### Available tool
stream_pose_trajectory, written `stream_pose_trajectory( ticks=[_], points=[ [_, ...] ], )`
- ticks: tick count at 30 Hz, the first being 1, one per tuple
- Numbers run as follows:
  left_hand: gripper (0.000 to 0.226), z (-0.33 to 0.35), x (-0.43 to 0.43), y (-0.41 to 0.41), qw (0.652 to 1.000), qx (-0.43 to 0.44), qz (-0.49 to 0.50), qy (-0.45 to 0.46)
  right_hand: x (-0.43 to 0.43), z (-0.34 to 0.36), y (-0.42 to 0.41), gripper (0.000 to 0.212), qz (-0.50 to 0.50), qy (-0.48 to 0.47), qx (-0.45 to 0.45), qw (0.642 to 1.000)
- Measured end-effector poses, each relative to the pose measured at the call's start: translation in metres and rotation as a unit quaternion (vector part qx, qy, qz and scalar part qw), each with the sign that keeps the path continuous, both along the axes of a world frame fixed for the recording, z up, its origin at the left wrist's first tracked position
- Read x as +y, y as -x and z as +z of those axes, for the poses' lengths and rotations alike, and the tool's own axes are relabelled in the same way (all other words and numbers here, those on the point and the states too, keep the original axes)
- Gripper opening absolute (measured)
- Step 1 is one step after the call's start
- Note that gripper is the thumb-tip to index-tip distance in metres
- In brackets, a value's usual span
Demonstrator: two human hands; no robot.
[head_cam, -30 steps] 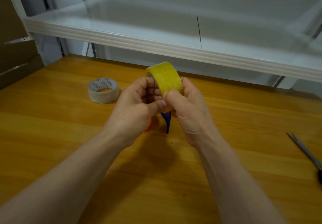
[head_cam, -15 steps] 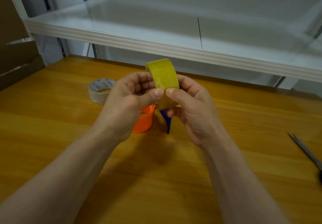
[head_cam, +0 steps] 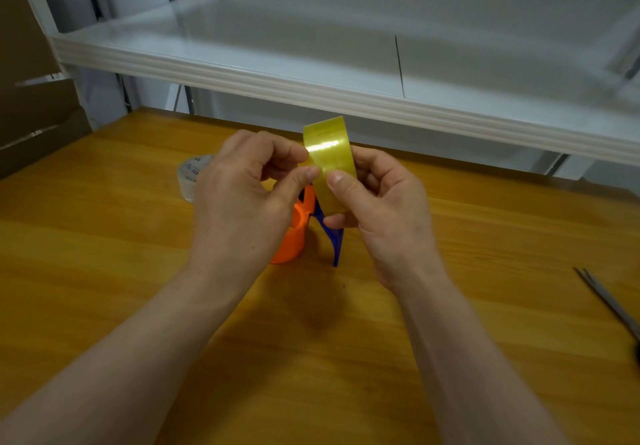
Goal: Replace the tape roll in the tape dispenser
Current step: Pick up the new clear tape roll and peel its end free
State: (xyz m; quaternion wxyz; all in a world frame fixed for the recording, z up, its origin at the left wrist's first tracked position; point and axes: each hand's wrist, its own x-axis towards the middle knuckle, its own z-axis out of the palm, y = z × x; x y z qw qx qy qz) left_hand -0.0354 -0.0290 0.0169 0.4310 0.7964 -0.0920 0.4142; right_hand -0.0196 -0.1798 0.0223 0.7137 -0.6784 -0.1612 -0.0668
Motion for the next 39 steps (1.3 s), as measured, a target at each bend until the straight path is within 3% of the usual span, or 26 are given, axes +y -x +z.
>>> stream_pose_trajectory(
  ticks=[4, 11, 18, 29, 35, 39],
  points=[
    [0.007, 0.0001, 0.0010, -0.0003, 0.998, -0.013, 0.033, -0.048, 0.0010, -0.0010, 0.0003, 0.026, 0.005, 0.029, -0.032, 0.999],
    [0.013, 0.0003, 0.0004, -0.0019, 0.997, 0.055, 0.013, -0.049, 0.0045, -0.0020, 0.0020, 0.028, 0.005, 0.064, -0.071, 0.995],
    [0.002, -0.0014, -0.0028, -0.0018, 0.990, 0.005, 0.068, -0.124, 0.0077, -0.0021, 0.0039, 0.024, -0.024, 0.086, -0.093, 0.992],
    [0.005, -0.0028, -0.0068, -0.0013, 0.977, -0.032, 0.099, -0.187, 0.0084, -0.0021, 0.0052, 0.022, -0.048, 0.102, -0.080, 0.990],
    [0.007, -0.0031, -0.0059, -0.0014, 0.981, -0.018, 0.087, -0.171, 0.0082, -0.0024, 0.0030, 0.022, -0.034, 0.073, -0.054, 0.995],
    [0.020, -0.0024, -0.0060, 0.0005, 0.991, 0.006, 0.052, -0.125, 0.0074, -0.0040, 0.0014, 0.024, -0.043, 0.079, -0.052, 0.995]
  ],
)
